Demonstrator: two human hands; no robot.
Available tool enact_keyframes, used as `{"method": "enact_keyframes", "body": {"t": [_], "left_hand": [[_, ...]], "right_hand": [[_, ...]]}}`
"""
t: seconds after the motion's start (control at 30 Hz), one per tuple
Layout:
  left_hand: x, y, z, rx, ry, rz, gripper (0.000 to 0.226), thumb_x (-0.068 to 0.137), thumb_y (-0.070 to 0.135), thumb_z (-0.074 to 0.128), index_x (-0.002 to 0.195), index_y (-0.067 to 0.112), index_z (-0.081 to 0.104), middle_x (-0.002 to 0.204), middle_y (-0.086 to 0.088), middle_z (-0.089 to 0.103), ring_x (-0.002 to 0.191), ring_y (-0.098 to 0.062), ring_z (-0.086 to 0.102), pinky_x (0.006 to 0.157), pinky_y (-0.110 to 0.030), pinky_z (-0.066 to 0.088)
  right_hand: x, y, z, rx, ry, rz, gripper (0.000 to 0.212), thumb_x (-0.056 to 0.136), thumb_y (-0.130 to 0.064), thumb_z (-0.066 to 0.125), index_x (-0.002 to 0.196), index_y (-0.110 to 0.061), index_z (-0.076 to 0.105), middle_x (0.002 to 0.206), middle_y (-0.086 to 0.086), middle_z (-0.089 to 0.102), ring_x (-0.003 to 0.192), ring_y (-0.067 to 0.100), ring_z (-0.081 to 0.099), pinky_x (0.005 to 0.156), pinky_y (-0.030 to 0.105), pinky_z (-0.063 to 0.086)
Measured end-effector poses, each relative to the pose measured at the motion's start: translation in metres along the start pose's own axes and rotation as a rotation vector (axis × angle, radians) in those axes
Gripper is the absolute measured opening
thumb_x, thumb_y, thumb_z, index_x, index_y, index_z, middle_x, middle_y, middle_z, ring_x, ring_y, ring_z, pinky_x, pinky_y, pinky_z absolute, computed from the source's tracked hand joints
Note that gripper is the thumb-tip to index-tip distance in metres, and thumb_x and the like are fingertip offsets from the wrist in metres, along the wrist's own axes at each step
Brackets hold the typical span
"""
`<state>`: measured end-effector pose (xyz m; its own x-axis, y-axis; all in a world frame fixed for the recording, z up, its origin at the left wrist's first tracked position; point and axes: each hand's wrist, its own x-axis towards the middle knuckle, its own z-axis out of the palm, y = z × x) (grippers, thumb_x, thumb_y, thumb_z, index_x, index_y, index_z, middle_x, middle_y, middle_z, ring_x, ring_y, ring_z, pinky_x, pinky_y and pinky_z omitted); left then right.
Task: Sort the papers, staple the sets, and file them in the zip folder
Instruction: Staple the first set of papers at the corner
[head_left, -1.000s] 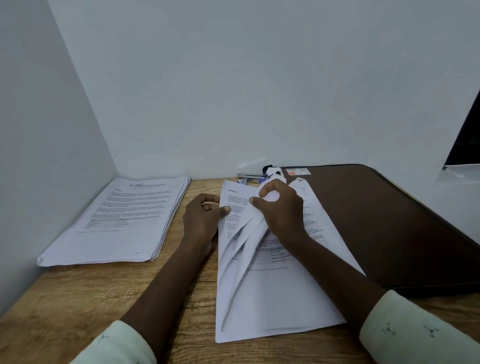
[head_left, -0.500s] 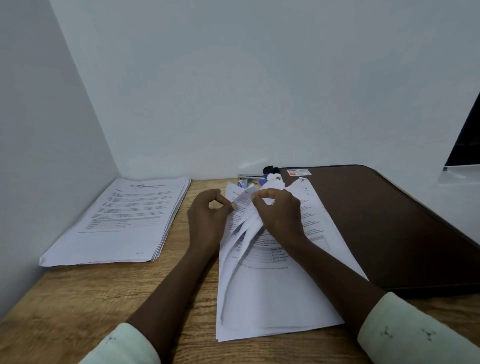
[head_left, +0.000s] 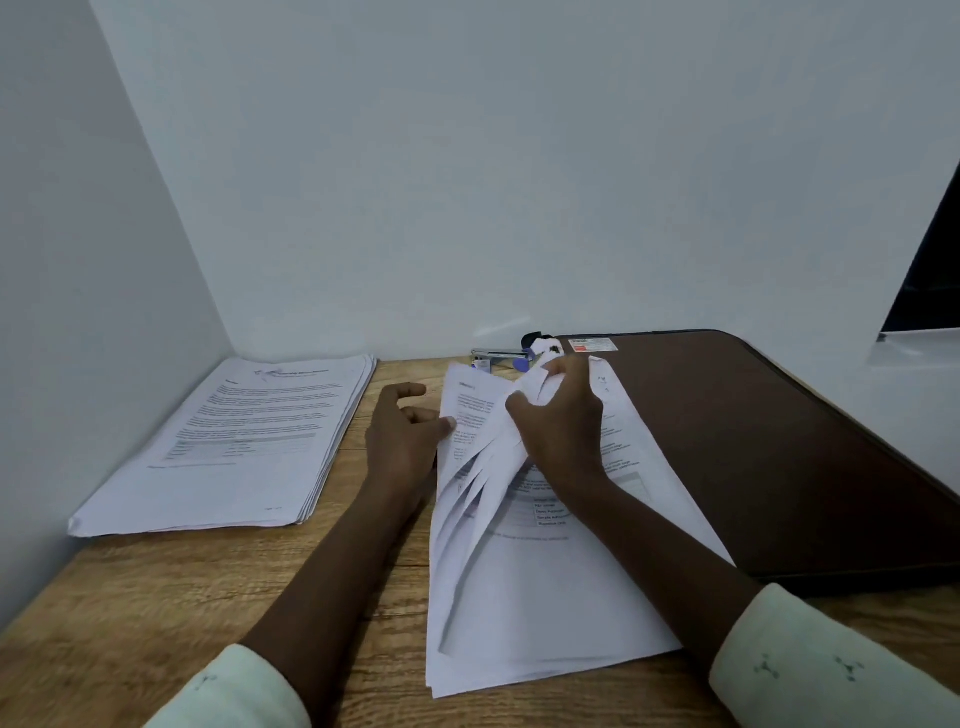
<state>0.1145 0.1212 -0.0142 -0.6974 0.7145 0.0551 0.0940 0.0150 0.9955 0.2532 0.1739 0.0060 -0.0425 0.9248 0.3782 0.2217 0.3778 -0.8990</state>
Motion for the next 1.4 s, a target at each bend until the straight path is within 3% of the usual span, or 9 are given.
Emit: {"method": "enact_keyframes", "body": {"t": [0.1, 0.2, 0.3, 0.5, 0.73, 0.8, 0.97, 1.2, 1.4], "left_hand": [[0.001, 0.001, 0.000, -0.074, 0.032, -0.056, 0.039, 0.080, -0.009, 0.071, 0.106, 0.017, 0.060, 0.087, -0.016, 0.067, 0.086, -0.033, 0.072, 0.075, -0.047, 0.061], [-0.001, 0.002, 0.000, -0.093, 0.037, -0.034, 0.034, 0.082, -0.009, 0.069, 0.104, 0.015, 0.062, 0.087, -0.017, 0.067, 0.081, -0.030, 0.072, 0.063, -0.035, 0.057], [0.000, 0.001, 0.000, -0.053, 0.044, -0.014, 0.030, 0.082, -0.007, 0.071, 0.099, 0.016, 0.064, 0.090, -0.017, 0.070, 0.082, -0.030, 0.073, 0.067, -0.039, 0.060], [-0.001, -0.002, 0.002, 0.179, 0.074, 0.149, 0.014, 0.082, 0.010, 0.076, 0.095, 0.015, 0.074, 0.080, -0.006, 0.073, 0.076, -0.020, 0.071, 0.065, -0.026, 0.050], [-0.006, -0.001, 0.001, 0.104, -0.071, 0.213, 0.024, 0.084, 0.028, 0.076, 0.071, 0.010, 0.068, 0.076, -0.008, 0.073, 0.075, -0.028, 0.069, 0.069, -0.039, 0.053], [-0.009, 0.003, -0.002, -0.064, -0.218, 0.131, 0.021, 0.088, 0.020, 0.073, 0.075, 0.006, 0.064, 0.077, -0.011, 0.071, 0.069, -0.026, 0.066, 0.065, -0.038, 0.051], [-0.018, 0.011, 0.000, -0.138, -0.432, 0.096, 0.014, 0.081, 0.000, 0.075, 0.090, -0.001, 0.064, 0.085, -0.014, 0.073, 0.074, -0.024, 0.068, 0.068, -0.032, 0.053], [-0.016, 0.007, 0.003, -0.116, -0.404, 0.091, 0.029, 0.074, 0.003, 0.082, 0.095, 0.007, 0.064, 0.097, -0.015, 0.074, 0.089, -0.031, 0.071, 0.079, -0.043, 0.058], [-0.015, 0.007, 0.005, -0.163, -0.320, 0.059, 0.032, 0.083, 0.000, 0.074, 0.112, 0.011, 0.064, 0.097, -0.012, 0.073, 0.084, -0.025, 0.072, 0.067, -0.033, 0.056]], "right_hand": [[-0.001, 0.000, 0.000, 0.043, 0.013, -0.086, 0.043, 0.079, 0.004, 0.062, 0.115, -0.015, 0.046, 0.085, -0.016, 0.050, 0.074, 0.004, 0.054, 0.053, 0.002, 0.038], [-0.001, 0.005, 0.004, -0.091, 0.022, -0.204, 0.026, 0.078, 0.002, 0.061, 0.098, -0.016, 0.060, 0.088, -0.001, 0.062, 0.079, 0.016, 0.056, 0.062, -0.001, 0.033], [0.001, 0.009, 0.006, -0.148, 0.021, -0.203, 0.013, 0.079, 0.000, 0.063, 0.082, -0.012, 0.066, 0.088, 0.009, 0.065, 0.080, 0.015, 0.050, 0.065, -0.004, 0.029], [0.002, 0.010, 0.006, -0.153, -0.051, -0.140, 0.011, 0.081, -0.005, 0.063, 0.084, -0.012, 0.072, 0.095, 0.010, 0.069, 0.086, 0.014, 0.054, 0.061, 0.009, 0.030], [0.003, 0.011, 0.007, -0.135, -0.040, -0.145, 0.011, 0.084, -0.013, 0.066, 0.086, -0.011, 0.077, 0.093, 0.006, 0.074, 0.091, 0.019, 0.065, 0.075, 0.022, 0.048], [0.003, 0.011, 0.008, -0.112, -0.029, -0.158, 0.014, 0.084, -0.024, 0.072, 0.081, -0.012, 0.077, 0.087, 0.004, 0.075, 0.087, 0.019, 0.066, 0.080, 0.030, 0.051], [0.002, 0.003, 0.005, -0.109, -0.022, -0.093, 0.033, 0.082, -0.046, 0.074, 0.076, -0.013, 0.075, 0.070, -0.008, 0.065, 0.069, 0.003, 0.056, 0.072, 0.019, 0.039], [0.005, 0.003, 0.001, -0.167, -0.091, 0.013, 0.025, 0.089, -0.024, 0.068, 0.086, 0.001, 0.074, 0.087, 0.010, 0.073, 0.076, 0.018, 0.058, 0.067, 0.023, 0.036], [0.010, 0.006, 0.001, -0.024, -0.092, 0.121, 0.053, 0.079, -0.042, 0.079, 0.053, -0.013, 0.041, 0.056, 0.002, 0.048, 0.055, 0.015, 0.043, 0.053, 0.026, 0.032]]}}
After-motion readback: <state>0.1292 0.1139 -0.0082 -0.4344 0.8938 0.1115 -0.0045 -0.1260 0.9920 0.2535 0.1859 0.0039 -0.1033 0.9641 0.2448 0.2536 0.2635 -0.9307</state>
